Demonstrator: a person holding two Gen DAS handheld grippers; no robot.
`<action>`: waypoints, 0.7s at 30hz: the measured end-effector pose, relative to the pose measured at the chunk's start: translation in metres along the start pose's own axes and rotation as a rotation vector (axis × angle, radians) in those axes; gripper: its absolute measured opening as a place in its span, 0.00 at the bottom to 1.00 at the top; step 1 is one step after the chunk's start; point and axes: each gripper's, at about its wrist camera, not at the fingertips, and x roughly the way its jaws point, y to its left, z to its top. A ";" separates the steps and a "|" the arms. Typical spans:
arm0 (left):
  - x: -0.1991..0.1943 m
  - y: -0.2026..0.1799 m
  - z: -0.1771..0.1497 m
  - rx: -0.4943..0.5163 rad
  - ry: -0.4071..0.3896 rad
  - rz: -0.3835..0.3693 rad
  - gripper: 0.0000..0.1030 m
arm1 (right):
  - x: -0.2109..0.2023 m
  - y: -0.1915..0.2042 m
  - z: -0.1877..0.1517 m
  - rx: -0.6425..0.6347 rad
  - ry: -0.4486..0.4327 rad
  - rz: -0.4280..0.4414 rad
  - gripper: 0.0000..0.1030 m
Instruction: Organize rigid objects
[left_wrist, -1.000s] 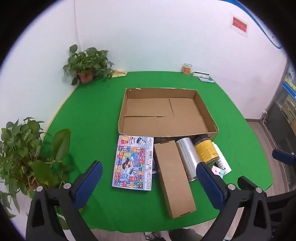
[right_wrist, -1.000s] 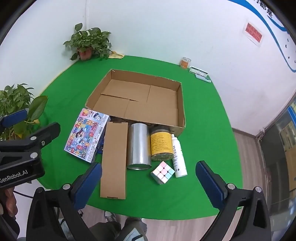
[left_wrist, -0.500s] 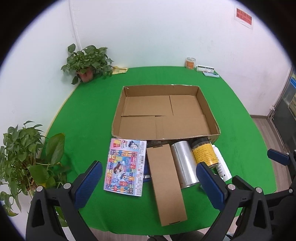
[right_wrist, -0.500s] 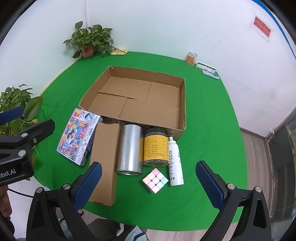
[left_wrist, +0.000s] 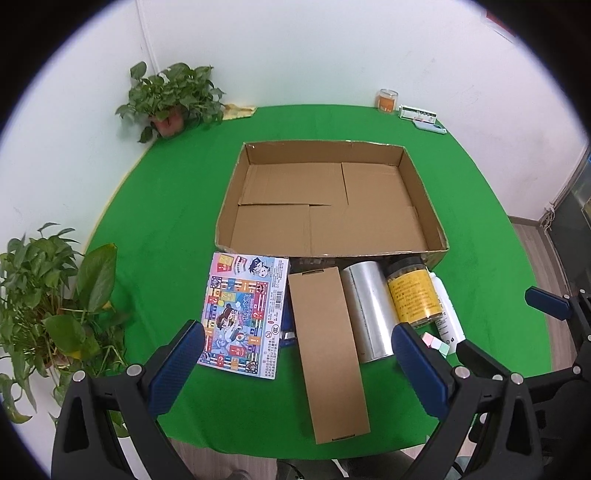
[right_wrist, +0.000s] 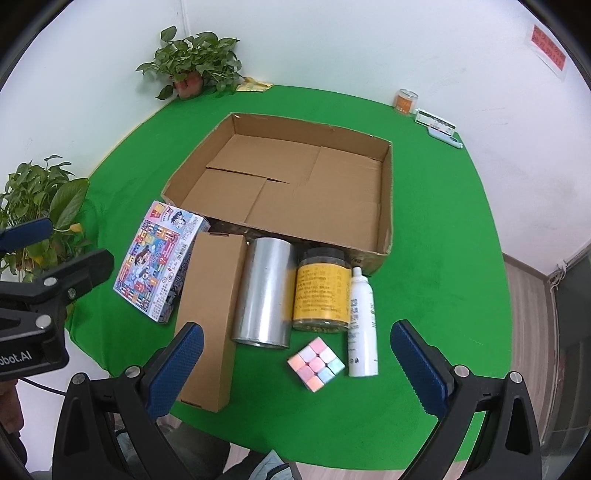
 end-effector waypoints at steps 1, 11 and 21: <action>0.003 0.004 0.002 -0.003 0.007 -0.010 0.98 | 0.001 0.003 0.002 -0.001 -0.003 0.006 0.99; 0.068 0.076 0.017 -0.038 0.115 -0.142 0.98 | 0.039 0.036 0.023 0.075 0.039 0.176 0.99; 0.184 0.137 0.005 -0.083 0.325 -0.349 0.97 | 0.131 0.140 0.023 0.030 0.159 0.317 0.99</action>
